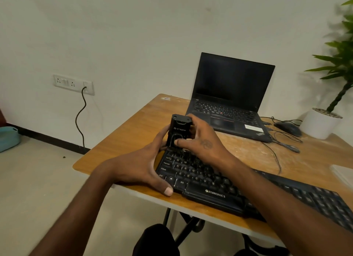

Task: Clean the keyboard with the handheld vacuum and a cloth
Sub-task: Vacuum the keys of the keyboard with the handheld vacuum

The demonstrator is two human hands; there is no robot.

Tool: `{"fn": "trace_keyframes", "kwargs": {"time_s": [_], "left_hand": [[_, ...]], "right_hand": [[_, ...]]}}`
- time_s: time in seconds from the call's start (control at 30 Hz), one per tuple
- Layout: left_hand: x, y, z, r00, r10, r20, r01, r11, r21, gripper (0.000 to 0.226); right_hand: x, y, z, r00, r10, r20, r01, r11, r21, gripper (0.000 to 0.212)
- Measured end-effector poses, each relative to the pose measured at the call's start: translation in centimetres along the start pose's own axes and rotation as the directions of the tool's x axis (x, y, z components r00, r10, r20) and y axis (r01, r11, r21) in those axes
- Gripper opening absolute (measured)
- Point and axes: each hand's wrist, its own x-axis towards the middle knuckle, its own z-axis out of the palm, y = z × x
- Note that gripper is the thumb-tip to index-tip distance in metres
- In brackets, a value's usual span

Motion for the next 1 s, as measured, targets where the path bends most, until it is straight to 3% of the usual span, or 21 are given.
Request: {"fn": "trace_keyframes", "kwargs": {"time_s": [0.2,0.6,0.7,0.87,1.0], "left_hand": [[-0.4,-0.5,-1.3,0.998,-0.025,0.056,0.025,1.0,-0.003,0.152],[-0.2,-1.2,-0.9,1.0,-0.004,0.018,0.003,0.998,0.055,0.15],[-0.2,-0.9,-1.0,1.0,0.014,0.01,-0.014,0.997,0.069,0.149],[-0.4,-0.8,-0.9,1.0,-0.018,0.009,0.017,0.998,0.064,0.148],[-0.4,-0.9,-0.8,0.999,-0.032,0.01,0.031,0.996,0.084,0.149]], "right_hand": [[0.0,-0.2,0.1,0.999,0.022,0.026,-0.022,1.0,0.002,0.044],[-5.4,-3.3,0.5,0.985,-0.048,0.165,0.031,0.994,0.106,0.041],[-4.5,-2.9,0.5,0.99,-0.043,0.131,0.032,0.996,0.087,0.045],[-0.8,-1.1,0.0,0.999,-0.034,0.008,0.035,0.995,-0.091,0.041],[0.4,-0.1,-0.4,0.999,0.01,-0.04,-0.016,0.988,-0.155,0.052]]}}
